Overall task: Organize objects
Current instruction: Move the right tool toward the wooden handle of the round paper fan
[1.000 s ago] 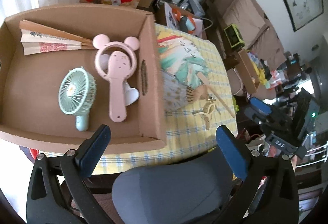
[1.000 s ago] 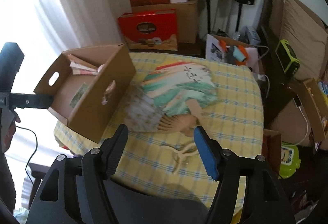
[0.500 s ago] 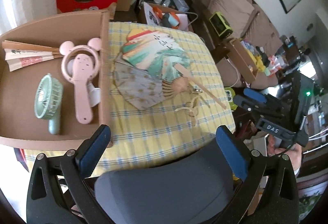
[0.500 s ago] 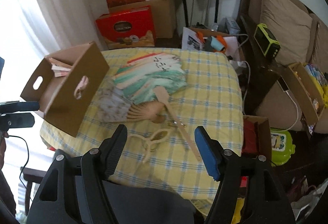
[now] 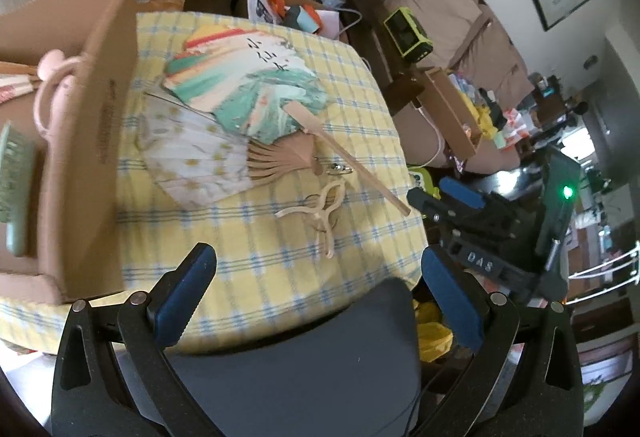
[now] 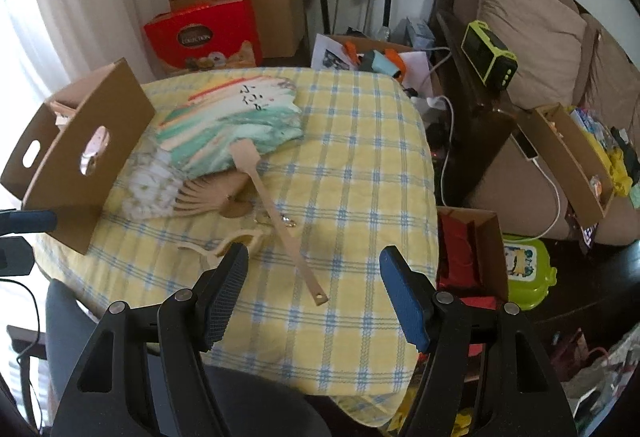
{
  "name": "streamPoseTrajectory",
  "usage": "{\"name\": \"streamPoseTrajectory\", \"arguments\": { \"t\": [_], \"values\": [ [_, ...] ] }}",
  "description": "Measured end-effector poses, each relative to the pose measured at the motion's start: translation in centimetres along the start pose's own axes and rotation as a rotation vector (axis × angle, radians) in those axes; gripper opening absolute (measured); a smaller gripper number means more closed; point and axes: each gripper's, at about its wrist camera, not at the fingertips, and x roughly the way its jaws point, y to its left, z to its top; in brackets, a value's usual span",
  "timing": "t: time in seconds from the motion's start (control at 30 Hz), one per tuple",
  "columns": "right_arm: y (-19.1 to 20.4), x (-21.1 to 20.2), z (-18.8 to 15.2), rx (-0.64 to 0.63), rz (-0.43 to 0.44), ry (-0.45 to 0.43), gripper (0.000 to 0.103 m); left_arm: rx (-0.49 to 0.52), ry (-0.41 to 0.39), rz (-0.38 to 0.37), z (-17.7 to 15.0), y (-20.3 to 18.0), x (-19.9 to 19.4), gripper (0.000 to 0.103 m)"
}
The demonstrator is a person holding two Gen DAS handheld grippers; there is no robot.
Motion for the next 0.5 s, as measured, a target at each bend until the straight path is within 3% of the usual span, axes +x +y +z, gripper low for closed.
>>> {"name": "streamPoseTrajectory", "arguments": {
  "t": [0.23,0.5],
  "values": [
    [-0.7,1.2,-0.4,-0.004,0.016,0.01,0.07,-0.034,0.029,0.007,0.5,-0.1,4.2,0.103],
    [-1.1,3.0,-0.4,-0.006,0.048,0.029,0.07,-0.109,0.076,-0.051,1.1,0.6,7.5,0.103]
  ]
}}
